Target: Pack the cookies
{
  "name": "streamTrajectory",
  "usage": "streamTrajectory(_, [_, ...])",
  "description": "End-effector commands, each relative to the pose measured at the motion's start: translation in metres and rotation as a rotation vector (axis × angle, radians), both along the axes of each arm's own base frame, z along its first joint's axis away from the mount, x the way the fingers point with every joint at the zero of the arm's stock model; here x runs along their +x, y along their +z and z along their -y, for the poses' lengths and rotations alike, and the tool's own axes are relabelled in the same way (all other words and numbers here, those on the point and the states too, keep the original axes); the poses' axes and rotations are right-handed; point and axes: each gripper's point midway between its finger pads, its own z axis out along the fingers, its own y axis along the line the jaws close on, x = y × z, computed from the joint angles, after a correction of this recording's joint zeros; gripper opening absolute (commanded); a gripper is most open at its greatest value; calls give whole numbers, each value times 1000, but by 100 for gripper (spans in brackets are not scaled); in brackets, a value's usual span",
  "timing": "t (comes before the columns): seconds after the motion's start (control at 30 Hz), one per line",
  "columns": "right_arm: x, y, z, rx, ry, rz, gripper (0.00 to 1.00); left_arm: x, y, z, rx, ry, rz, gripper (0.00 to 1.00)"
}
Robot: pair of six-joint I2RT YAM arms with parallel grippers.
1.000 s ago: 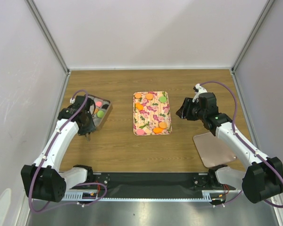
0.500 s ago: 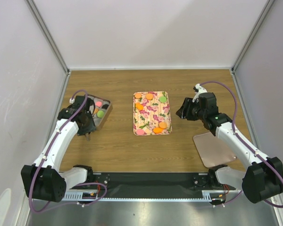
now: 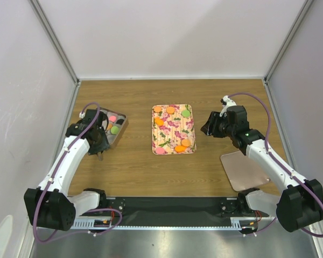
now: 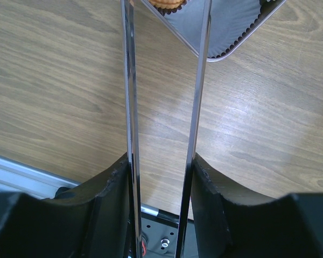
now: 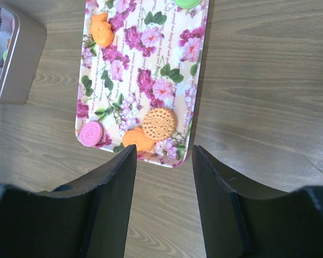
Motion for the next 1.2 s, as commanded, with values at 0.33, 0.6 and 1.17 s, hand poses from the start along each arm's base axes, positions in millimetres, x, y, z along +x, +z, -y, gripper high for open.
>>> streamTrajectory(0.33, [7,16,-1,8,-6,58,52,11,27,1,-17,-13,90,48])
streamTrajectory(0.6, [8,15,1,0,-14,57,52,16,43,5,-28,-44,131,47])
streamTrajectory(1.17, [17,12,21,-43,-87,58,52,62,102,95,-77,-303,334,48])
